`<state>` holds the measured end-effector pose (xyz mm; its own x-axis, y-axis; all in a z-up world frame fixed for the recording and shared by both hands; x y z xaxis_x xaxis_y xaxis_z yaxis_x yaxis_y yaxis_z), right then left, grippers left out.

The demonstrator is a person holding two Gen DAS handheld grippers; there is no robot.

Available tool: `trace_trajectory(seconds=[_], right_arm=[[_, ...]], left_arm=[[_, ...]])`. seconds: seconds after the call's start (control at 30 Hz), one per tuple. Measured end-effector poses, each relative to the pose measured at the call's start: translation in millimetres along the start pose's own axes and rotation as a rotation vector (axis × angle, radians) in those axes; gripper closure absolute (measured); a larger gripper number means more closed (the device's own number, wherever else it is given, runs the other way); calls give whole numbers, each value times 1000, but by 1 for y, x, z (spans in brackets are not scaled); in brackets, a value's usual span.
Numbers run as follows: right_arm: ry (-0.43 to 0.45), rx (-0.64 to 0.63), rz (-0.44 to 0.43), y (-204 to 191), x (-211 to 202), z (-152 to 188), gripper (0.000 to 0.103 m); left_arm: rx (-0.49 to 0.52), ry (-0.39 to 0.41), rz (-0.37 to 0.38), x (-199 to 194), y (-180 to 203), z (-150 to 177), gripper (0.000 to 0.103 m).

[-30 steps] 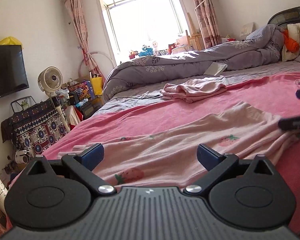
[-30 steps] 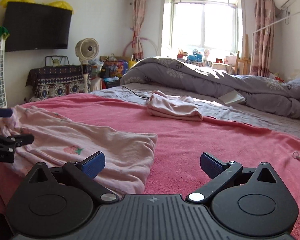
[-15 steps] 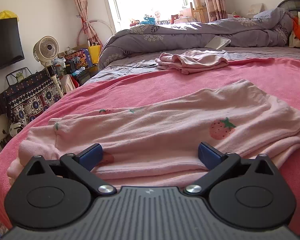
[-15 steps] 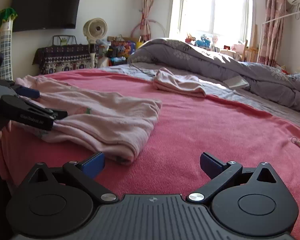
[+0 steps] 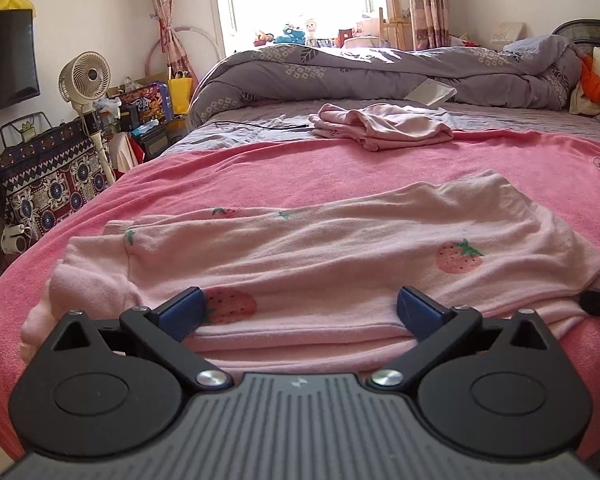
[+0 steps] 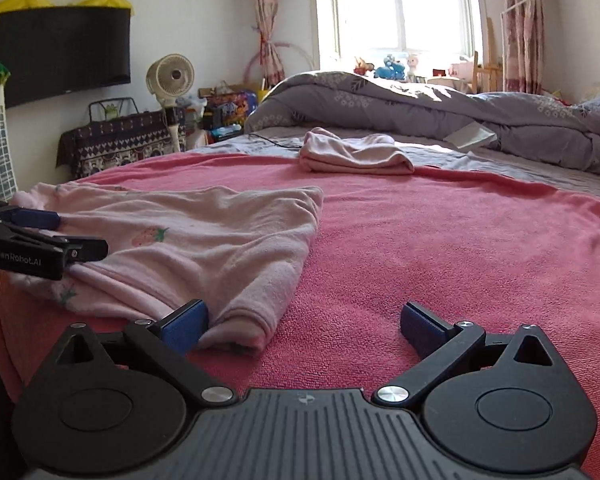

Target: Fold clothes

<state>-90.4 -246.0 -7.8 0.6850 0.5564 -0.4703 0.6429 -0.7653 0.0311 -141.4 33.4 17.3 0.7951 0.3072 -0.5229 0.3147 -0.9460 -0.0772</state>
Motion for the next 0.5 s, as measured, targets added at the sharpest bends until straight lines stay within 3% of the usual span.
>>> trace_trajectory(seconds=[0.1,0.17,0.27,0.33,0.4,0.43,0.5], right_arm=[[-40,-90,-28,-2,-11,1,0],[-51,-89,-64,0,-19,-7,0],[66,-35,-132,2,-30,-24,0],[162,9,-117,-3,-27,-38,0],[189,29,-86,-9,-10,-45,0],[154,27,-65,-12,4,-44,0],[-14,-7,-42,-21,36,-29,0]], left_arm=[[-1,-5,-67,-6,-10,-3,0],[-15,13,-65,-15,-16,-6,1],[-37,53,-35,-22,-20,-16,0],[-16,65,-51,-15,-15,-22,0],[36,32,-109,1,-11,-17,0],[71,10,-146,9,-12,-11,0],[105,24,-170,12,-22,2,0]])
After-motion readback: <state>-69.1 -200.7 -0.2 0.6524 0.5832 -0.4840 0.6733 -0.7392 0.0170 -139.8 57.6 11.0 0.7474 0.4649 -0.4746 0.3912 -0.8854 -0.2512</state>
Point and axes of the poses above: each gripper's, at about its wrist camera, not at the fingertips, and x roughly the way its jaws point, y to its right, z to its underside, the point moved 1 cm from there along x, roughly the way its jaws point, and after that the axes turned 4 degrees about -x, right-handed, at the moved point
